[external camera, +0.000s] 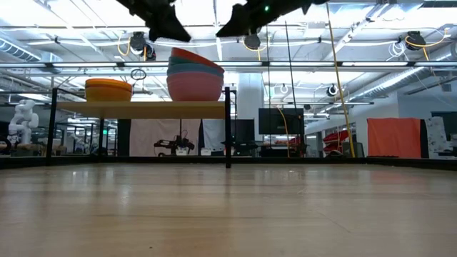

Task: Place and stack bowls onto a shelf
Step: Adjust the bowls on the shelf, then return to Home Position

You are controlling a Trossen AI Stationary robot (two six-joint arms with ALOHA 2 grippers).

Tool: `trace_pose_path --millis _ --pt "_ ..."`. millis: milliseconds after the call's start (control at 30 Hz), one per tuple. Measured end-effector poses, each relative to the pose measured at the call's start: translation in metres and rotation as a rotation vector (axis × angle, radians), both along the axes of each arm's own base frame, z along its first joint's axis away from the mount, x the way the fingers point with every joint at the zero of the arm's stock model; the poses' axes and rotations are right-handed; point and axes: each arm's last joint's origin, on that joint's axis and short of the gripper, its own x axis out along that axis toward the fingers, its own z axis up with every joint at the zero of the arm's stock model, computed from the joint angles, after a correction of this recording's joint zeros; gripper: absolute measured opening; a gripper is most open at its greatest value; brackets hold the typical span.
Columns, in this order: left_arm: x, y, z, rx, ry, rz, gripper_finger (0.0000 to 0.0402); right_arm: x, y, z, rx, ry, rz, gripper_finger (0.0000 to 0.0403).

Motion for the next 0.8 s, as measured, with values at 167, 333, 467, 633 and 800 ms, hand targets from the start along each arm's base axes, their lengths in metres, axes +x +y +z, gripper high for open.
trace_pose_path --millis 167,333,467,633,800 --pt "-0.003 0.002 -0.015 -0.026 0.113 0.002 0.0067 -0.012 0.014 0.022 -0.023 -0.06 0.025 0.0183" --pt "-0.005 0.009 -0.029 -0.037 0.133 0.024 0.0067 -0.016 0.021 0.028 -0.029 -0.076 0.04 0.0183" --pt "-0.005 0.013 -0.029 -0.027 0.109 0.042 0.0067 -0.018 0.023 0.031 -0.035 -0.081 0.043 0.0183" --pt "-0.011 0.004 -0.007 0.023 -0.035 0.031 0.0067 -0.024 0.033 0.037 -0.08 -0.057 0.073 0.0183" --pt "-0.034 -0.024 0.022 0.087 -0.158 -0.021 0.0067 -0.048 0.053 0.055 -0.067 -0.053 0.112 0.0183"
